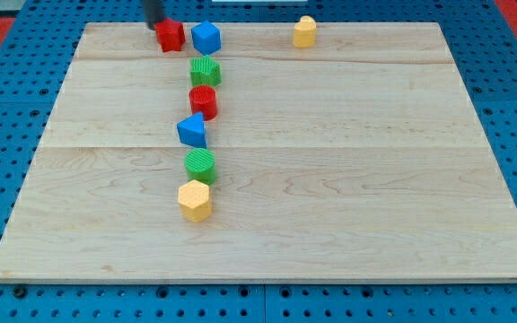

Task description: Place the red star and red circle towards center

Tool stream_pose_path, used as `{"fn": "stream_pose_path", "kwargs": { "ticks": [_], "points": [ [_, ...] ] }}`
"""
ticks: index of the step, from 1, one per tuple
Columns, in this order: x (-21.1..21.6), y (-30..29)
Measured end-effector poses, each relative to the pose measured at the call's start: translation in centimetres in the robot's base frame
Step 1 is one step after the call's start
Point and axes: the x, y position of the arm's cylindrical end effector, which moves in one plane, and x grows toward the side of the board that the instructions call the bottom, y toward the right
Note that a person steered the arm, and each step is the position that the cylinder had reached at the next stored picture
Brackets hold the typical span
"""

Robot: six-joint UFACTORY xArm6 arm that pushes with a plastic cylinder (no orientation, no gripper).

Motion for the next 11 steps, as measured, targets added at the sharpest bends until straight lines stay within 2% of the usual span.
{"fn": "stream_pose_path", "kwargs": {
  "ticks": [1,2,3,5,7,9,11],
  "points": [
    [0.8,1.4],
    [3.4,1.2],
    [5.9,-1.0],
    [13.7,-2.0],
    [15.9,3.9],
    [20.6,9.7],
    [22.5,13.8]
  ]
}}
